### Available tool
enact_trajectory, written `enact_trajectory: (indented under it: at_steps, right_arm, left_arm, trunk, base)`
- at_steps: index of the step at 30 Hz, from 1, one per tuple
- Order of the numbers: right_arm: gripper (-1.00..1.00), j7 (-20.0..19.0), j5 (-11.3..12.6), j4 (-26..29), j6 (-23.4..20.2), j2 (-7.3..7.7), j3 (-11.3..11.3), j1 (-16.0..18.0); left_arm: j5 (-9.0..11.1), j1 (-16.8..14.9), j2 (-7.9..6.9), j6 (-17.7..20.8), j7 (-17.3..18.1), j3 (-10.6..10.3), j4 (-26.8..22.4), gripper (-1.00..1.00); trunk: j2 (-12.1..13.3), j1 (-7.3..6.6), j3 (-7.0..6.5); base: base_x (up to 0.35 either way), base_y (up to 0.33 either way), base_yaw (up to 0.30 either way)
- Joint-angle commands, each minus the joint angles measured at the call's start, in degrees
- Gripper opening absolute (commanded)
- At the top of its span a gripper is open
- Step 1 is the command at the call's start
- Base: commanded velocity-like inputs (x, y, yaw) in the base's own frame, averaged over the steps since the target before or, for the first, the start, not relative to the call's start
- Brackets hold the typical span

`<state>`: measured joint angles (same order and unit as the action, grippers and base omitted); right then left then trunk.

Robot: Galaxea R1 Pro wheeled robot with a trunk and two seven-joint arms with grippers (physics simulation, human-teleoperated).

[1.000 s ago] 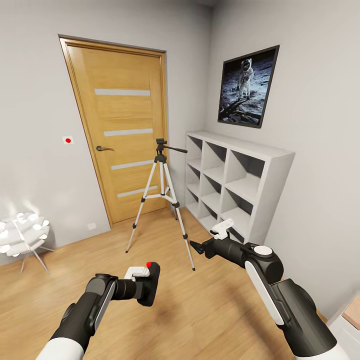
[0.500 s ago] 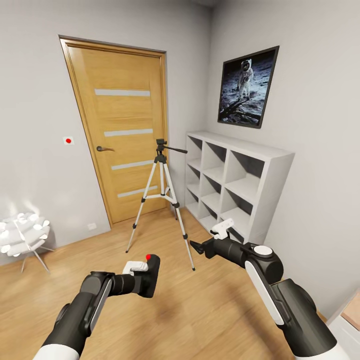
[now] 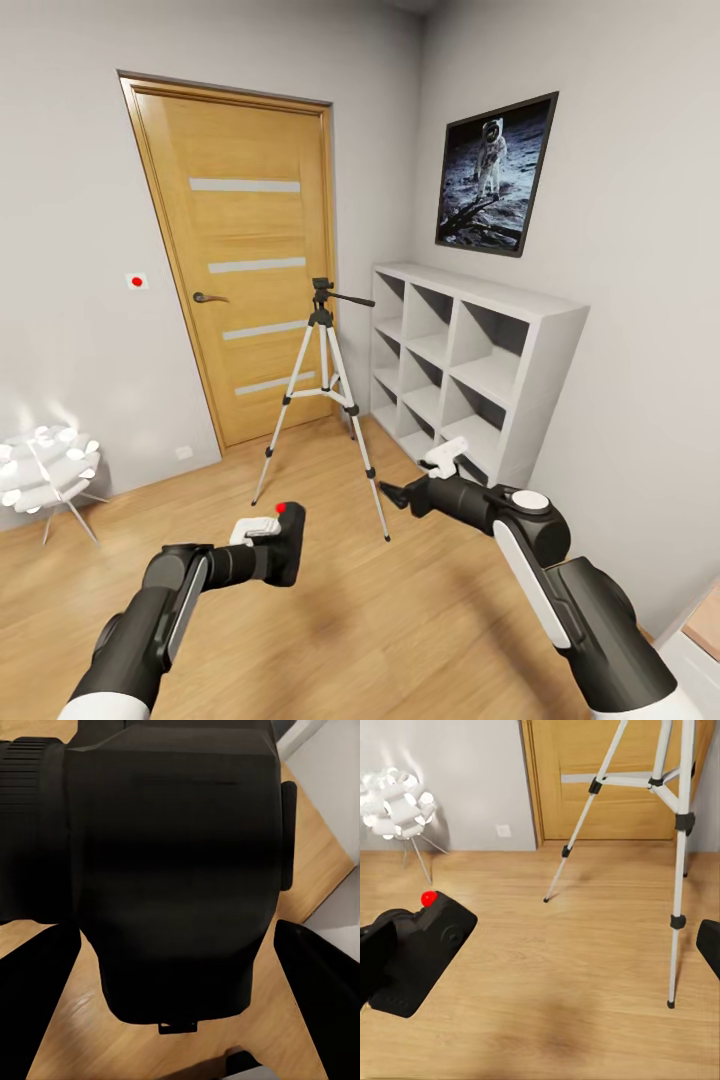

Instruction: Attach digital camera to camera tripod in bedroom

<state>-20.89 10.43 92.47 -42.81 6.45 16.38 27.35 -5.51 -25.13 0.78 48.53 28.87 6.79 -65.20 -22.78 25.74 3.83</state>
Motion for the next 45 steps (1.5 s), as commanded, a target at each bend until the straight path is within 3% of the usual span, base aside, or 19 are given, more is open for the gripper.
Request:
enact_trajectory:
  at_steps: [1, 9, 20, 30, 34, 38, 45]
  right_arm:
    - [1.0, -1.1, 0.3, 0.0, -0.2, 0.1, -0.1, 0.1]
    - [1.0, -7.9, 0.4, -0.3, 2.2, 1.75, -1.8, 0.1]
    - [1.0, -9.0, 0.5, -3.2, 5.3, 2.66, -2.7, 0.1]
    - [1.0, -9.0, 0.2, -5.8, 9.4, 2.23, -2.4, 0.1]
    - [1.0, -9.0, 0.2, -5.8, 9.9, 2.25, -2.2, 0.1]
    - [1.0, -9.0, 0.2, -5.7, 10.2, 2.26, -2.1, 0.2]
    - [1.0, -9.0, 0.2, -5.3, 10.2, 2.54, -2.0, 0.2]
  left_arm:
    - [-0.4, 0.0, 0.07, 0.3, 0.6, 0.4, 0.0, -1.0]
    - [-0.4, 0.1, 0.09, 0.2, 0.4, 1.7, 0.3, -1.0]
    - [-0.2, 0.4, 0.21, 0.0, 0.5, 2.3, 0.3, -1.0]
    - [-0.2, 0.9, -0.4, 0.0, 1.1, 2.5, -0.7, -1.0]
    - [-0.3, 1.6, -0.62, 0.3, 2.2, 2.6, -3.0, -1.0]
    - [-0.3, 3.3, -0.78, 1.7, 3.1, 4.0, -8.4, -1.0]
    - [-0.3, 5.5, -1.36, 8.0, 5.7, 5.9, -18.7, -1.0]
  trunk:
    - [-0.1, 0.04, 0.13]
    - [-0.1, 0.04, 0.13]
    - [-0.1, 0.04, 0.13]
    - [-0.1, 0.04, 0.13]
    - [-0.1, 0.04, 0.13]
    - [-0.1, 0.04, 0.13]
    - [-0.1, 0.04, 0.13]
  base:
    - [0.0, 0.0, 0.0]
    - [0.0, 0.0, 0.0]
    - [0.137, 0.0, 0.0]
    - [0.318, 0.019, 0.0]
    - [0.337, 0.105, 0.0]
    - [0.339, 0.134, 0.0]
    - [0.34, 0.147, 0.0]
